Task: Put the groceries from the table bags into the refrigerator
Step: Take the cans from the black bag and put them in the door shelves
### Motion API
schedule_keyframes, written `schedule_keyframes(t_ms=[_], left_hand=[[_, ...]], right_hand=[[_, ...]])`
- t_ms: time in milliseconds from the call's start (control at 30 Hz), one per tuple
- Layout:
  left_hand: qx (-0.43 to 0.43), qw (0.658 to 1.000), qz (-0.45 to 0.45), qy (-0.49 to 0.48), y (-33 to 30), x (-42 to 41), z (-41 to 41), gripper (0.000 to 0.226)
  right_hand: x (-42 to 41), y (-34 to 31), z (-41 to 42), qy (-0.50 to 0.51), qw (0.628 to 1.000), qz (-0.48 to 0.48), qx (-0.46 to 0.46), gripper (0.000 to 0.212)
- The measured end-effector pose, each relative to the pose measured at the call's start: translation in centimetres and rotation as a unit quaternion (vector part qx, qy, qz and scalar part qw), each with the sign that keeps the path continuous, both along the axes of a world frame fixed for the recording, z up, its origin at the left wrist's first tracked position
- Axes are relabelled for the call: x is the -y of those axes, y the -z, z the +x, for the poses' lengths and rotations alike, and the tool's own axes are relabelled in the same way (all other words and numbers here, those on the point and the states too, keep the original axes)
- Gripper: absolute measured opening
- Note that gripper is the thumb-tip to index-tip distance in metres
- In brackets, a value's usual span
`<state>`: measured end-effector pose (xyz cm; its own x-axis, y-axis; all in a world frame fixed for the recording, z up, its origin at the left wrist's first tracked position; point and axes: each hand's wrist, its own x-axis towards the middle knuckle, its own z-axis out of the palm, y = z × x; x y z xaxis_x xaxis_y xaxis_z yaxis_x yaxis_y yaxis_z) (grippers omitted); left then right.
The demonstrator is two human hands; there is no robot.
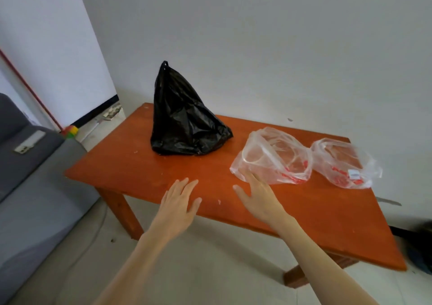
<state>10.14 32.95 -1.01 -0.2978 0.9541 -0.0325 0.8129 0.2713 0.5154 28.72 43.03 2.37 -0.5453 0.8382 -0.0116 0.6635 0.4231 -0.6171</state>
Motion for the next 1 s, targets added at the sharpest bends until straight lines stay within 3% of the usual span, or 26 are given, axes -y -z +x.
schedule_keyframes(t_ms=[300,533,667,767,833,900,1000], left_hand=[[0.026,0.994,0.103,-0.022,-3.8,-10.4,-16.1,0.050],[0.074,0.971,0.205,-0.093,-5.6,-18.7,-22.0,0.057],[0.099,0.967,0.203,-0.116,-6.2,-23.5,-24.3,0.071],[0.117,0.971,0.157,-0.134,-6.0,-26.8,-26.0,0.088],[0.108,0.976,0.122,-0.144,-5.7,-28.3,-27.0,0.096],[0.095,0.977,0.109,-0.157,-5.5,-29.2,-27.8,0.097],[0.087,0.983,0.088,-0.134,-5.5,-29.6,-30.1,0.062]], right_hand=[[-8.5,-0.4,-16.3,0.035,0.998,-0.015,-0.050,0.052],[-17.0,-4.1,-24.9,0.035,0.990,0.099,-0.092,0.047],[-22.6,-5.2,-29.5,0.039,0.986,0.161,-0.030,0.074],[-26.0,-5.4,-32.8,0.047,0.987,0.143,0.049,0.093],[-27.7,-4.9,-34.2,0.054,0.984,0.143,0.092,0.081],[-29.1,-4.2,-34.6,0.063,0.986,0.132,0.086,0.050],[-30.1,-3.8,-33.6,0.142,0.985,-0.002,-0.098,0.029]])
